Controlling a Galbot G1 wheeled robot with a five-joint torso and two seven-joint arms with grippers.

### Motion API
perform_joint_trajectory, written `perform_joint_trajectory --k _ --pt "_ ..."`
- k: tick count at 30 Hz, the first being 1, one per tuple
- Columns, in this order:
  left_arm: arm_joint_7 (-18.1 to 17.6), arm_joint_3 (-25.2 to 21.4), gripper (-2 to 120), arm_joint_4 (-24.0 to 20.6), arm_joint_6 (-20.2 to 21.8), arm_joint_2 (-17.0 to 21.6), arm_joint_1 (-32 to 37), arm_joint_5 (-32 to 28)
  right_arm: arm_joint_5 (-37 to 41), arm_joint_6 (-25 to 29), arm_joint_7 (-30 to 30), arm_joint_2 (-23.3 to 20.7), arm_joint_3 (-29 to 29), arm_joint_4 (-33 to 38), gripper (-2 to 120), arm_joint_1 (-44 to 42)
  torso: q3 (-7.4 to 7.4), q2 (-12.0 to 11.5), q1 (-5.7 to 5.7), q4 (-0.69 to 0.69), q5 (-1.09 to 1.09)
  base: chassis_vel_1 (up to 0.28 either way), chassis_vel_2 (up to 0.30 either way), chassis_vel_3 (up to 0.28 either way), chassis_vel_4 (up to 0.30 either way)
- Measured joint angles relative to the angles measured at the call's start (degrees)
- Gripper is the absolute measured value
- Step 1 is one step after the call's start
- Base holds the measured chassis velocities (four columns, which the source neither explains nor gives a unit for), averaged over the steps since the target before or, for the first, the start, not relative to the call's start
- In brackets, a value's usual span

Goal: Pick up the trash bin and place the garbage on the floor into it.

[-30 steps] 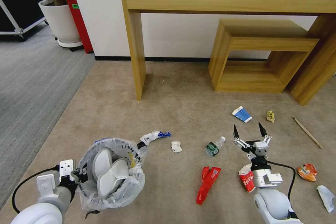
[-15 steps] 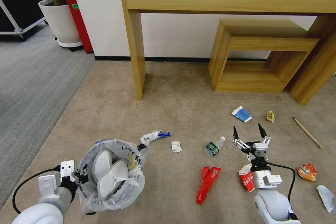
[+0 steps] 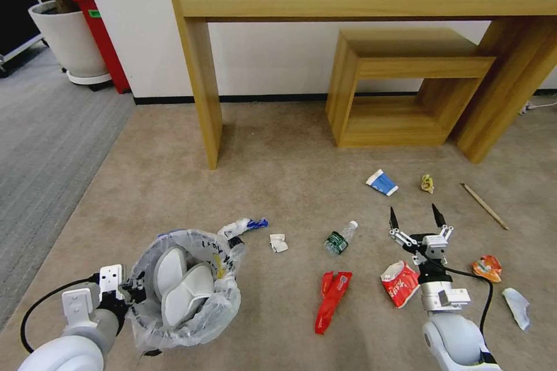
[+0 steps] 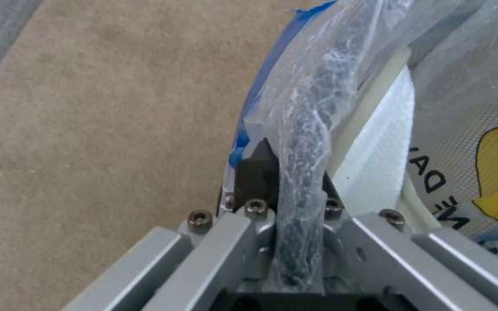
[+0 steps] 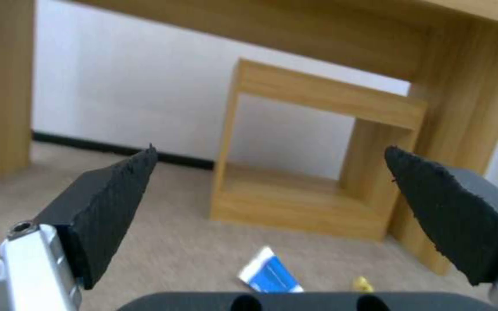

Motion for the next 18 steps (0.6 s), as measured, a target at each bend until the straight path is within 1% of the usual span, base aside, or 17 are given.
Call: perform_joint_trajectory --k 2,3,4,5,6,7,9,10,11,12,13,14,15,16,17,18 --pt "-0.52 -0.71 0 -0.02 0.02 0.63 -0.24 -1.12 0.58 -1.75 1.46 -1.54 -1.33 -0.35 100 0.52 0.00 0.00 0.00 -0.01 0.00 0.000 0.000 0.000 0.000" --pt "-1.11 -1.30 0 -0.02 0.04 1.20 -0.41 -2.05 3.14 -4.12 2.41 -3.50 -3.18 -0.71 100 1.28 0.00 0.00 0.00 -0.01 0.01 0.000 0.000 0.000 0.000" --pt "-1.11 -1.30 0 -0.02 0.04 1.20 -0.41 -2.05 3.14 -4.12 2.41 -3.50 -3.18 -0.71 100 1.28 0.00 0.00 0.00 -0.01 0.01 0.000 0.000 0.000 0.000" --pt "-1.54 -1.65 0 -0.06 0.09 1.60 -0.42 -2.69 5.93 -5.73 3.06 -5.03 -4.87 -0.73 100 1.77 0.00 0.00 0.00 -0.01 0.02 0.000 0.000 0.000 0.000" --pt "-1.69 -1.97 0 -0.12 0.14 1.99 -0.24 -2.98 10.49 -8.06 4.36 -7.06 -7.29 -0.58 100 2.51 0.01 0.00 0.00 -0.01 0.00 0.000 0.000 0.000 0.000" --pt "-1.69 -1.97 0 -0.12 0.14 1.99 -0.24 -2.98 10.49 -8.06 4.36 -7.06 -7.29 -0.58 100 2.51 0.01 0.00 0.00 -0.01 0.00 0.000 0.000 0.000 0.000" --pt "-1.77 -2.36 0 -0.15 0.17 2.54 0.35 -3.10 19.03 -13.55 7.75 -10.60 -12.31 0.41 100 4.34 0.00 0.00 0.00 -0.01 0.00 0.000 0.000 0.000 0.000" --pt "-1.84 -2.39 0 -0.04 0.17 2.62 0.53 -3.04 24.73 -16.99 10.00 -12.20 -15.19 1.16 100 5.59 0.00 0.00 0.00 0.00 0.00 0.000 0.000 0.000 0.000" --pt "-1.86 -2.39 0 0.06 0.20 2.64 0.68 -2.93 29.12 -19.86 11.89 -12.98 -16.99 1.84 100 6.37 0.00 0.00 0.00 0.00 -0.01 0.000 0.000 0.000 0.000" --pt "-1.86 -2.39 0 0.06 0.20 2.64 0.68 -2.93 29.12 -19.86 11.89 -12.98 -16.99 1.84 100 6.37 0.00 0.00 0.00 0.00 -0.01 0.000 0.000 0.000 0.000" --pt "-1.87 -2.35 0 0.23 0.20 2.64 0.84 -2.71 32.33 -21.90 13.08 -13.34 -18.16 2.31 100 6.88 0.00 0.00 0.00 0.00 -0.01 0.000 0.000 0.000 0.000" --pt "-1.88 -2.33 0 0.30 0.20 2.64 0.93 -2.57 33.63 -22.67 13.58 -13.46 -18.76 2.51 100 7.06 0.01 0.00 0.00 0.00 -0.01 0.000 0.000 0.000 0.000" --pt "-1.87 -2.27 0 0.59 0.21 2.54 1.23 -2.12 37.79 -25.56 15.94 -13.57 -20.53 3.54 100 7.44 0.00 0.00 0.00 0.00 0.02 0.000 0.000 0.000 0.000" --pt "-1.87 -2.27 0 0.59 0.21 2.54 1.23 -2.12 37.79 -25.56 15.94 -13.57 -20.53 3.54 100 7.44 0.00 0.00 0.00 0.00 0.02 0.000 0.000 0.000 0.000" --pt "-1.94 -2.27 0 0.92 0.21 2.36 1.40 -1.84 42.22 -30.17 19.55 -13.55 -21.76 6.01 100 7.23 0.00 0.00 0.00 0.00 0.01 0.000 0.000 0.000 0.000" --pt "-1.95 -2.28 0 1.17 0.21 2.28 1.51 -1.64 44.03 -33.05 21.82 -13.65 -22.28 7.66 100 6.80 0.00 0.00 0.00 0.00 0.00 0.000 0.000 0.000 0.000"
